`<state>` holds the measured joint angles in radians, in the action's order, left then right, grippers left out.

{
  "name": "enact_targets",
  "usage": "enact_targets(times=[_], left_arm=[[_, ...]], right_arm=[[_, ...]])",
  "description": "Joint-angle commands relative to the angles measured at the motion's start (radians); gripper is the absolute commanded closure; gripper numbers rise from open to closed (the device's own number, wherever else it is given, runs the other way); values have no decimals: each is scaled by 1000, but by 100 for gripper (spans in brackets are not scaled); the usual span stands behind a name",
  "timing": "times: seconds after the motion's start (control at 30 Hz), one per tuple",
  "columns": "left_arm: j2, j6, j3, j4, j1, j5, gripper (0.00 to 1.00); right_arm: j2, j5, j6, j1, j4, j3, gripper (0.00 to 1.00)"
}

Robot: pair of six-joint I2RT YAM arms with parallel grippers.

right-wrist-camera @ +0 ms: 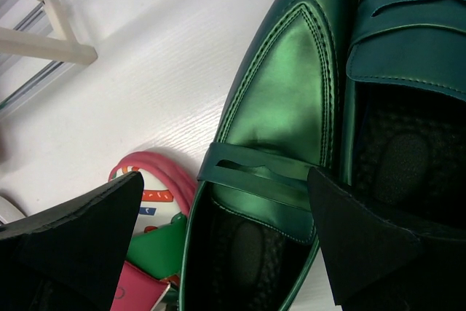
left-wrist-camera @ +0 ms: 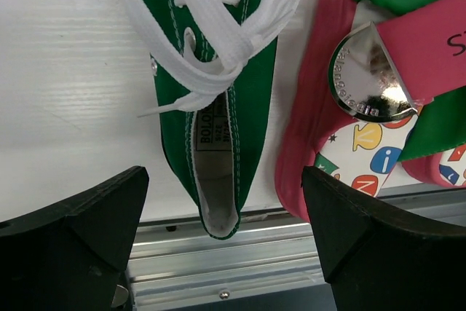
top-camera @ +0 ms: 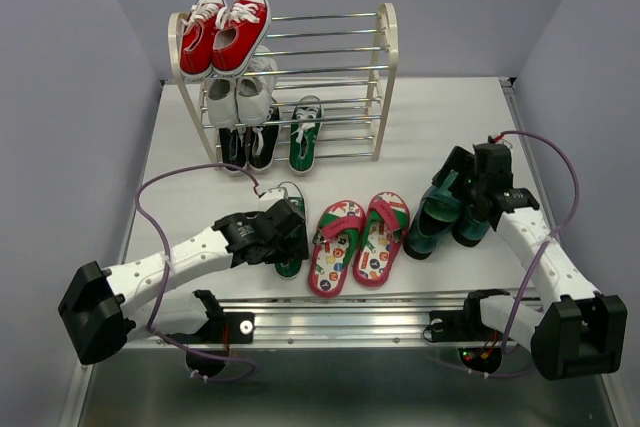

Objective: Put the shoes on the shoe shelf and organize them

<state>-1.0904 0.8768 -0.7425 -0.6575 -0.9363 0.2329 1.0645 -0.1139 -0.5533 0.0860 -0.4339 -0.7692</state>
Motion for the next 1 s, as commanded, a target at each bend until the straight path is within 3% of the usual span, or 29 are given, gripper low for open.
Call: enact_targets(times=[0.0,0.07,0.17,0.4,0.6,0.73,0.8,0.97], left_arm=[[-11,11,29,68,-7,-63,1],[-25,11,37,70,-7,-60,7],[-42,8,38,81,-7,-58,24],[-85,19,42,56,-7,-27,30],[-111,21,45,42,-7,-10,49],[-124,13,45,45,-7,-23,75],[-120,14,37,32,-7,-14,100],[-85,7,-1,-19,-6,25,100]], right_arm=[[12,-4,12,-2,37,2,0],[15,-6,12,-2,37,2,0],[20,-13,10,-2,37,2,0],[15,-17,10,-2,37,2,0],[15,-21,9,-2,37,5,0],[14,-24,6,-2,37,5,0],[14,-26,7,-2,37,5,0],[15,-27,6,-2,37,7,0]])
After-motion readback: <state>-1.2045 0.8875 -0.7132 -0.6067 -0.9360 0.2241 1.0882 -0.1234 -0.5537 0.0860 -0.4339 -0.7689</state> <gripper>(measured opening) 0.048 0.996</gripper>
